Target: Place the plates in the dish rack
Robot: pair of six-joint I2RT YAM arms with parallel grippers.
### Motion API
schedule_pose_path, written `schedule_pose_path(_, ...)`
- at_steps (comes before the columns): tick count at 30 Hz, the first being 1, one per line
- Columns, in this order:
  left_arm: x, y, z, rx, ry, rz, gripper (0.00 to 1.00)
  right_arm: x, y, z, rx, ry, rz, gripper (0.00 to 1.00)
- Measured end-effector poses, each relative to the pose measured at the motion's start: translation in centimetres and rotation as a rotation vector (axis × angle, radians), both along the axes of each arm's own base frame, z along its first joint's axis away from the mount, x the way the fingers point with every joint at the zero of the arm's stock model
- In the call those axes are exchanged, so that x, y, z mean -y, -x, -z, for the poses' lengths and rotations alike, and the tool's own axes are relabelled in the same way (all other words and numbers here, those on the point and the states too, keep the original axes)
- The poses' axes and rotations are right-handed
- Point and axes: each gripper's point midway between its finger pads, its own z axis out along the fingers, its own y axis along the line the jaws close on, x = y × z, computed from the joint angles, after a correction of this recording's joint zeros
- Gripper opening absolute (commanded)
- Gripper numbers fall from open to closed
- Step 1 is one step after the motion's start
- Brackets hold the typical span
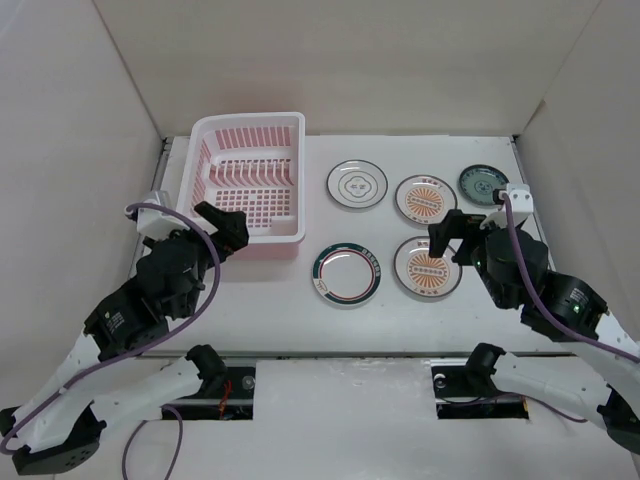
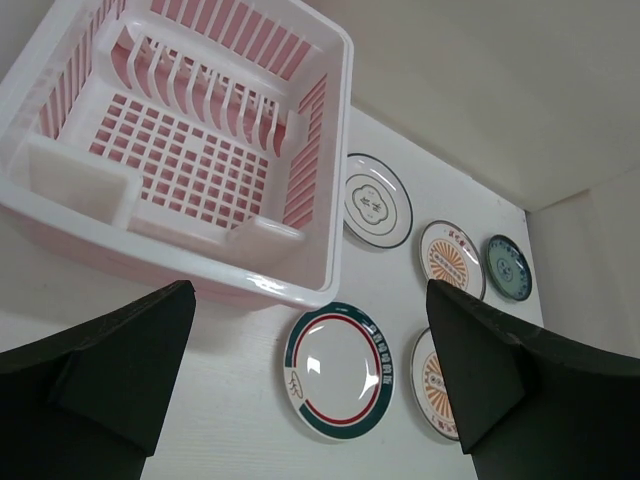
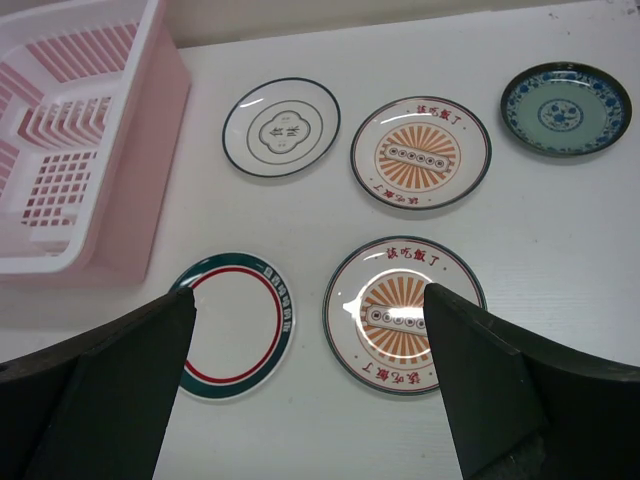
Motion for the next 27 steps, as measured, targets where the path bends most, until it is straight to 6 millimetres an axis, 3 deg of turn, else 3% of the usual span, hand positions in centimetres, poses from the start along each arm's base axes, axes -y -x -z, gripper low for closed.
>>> schedule_pose_path(13,-0.3,0.5,-0.4,0.021,0.024,0.012,1.0,0.2,0.0,0.2,0.017,-0.02,0.012,1.0)
schedule_pose_path(17,0.9,0.1,0.4,0.021,0.008,0.053,1.0,-2.8,-1.3,0.6,0.028,-0.041,-0.079,1.0)
schedule_pose_path(19,1.8,-0.1,1.1,0.011,-0.013,0.09,1.0,-5.0,-3.1,1.1,0.02,-0.054,-0.122,1.0)
schedule_pose_path(22,2.8,-0.4,1.7,0.001,-0.035,0.124,1.0,-6.5,-9.0,3.3,-0.026,-0.07,-0.113,1.0)
schedule_pose_path(24,3.0,-0.4,1.5,0.007,-0.034,0.132,1.0,-5.2,-13.9,6.2,-0.089,-0.099,-0.079,1.0)
schedule_pose_path(27,2.5,0.2,1.2,0.028,-0.026,0.144,1.0,0.4,-18.4,10.3,-0.163,-0.173,0.039,1.0)
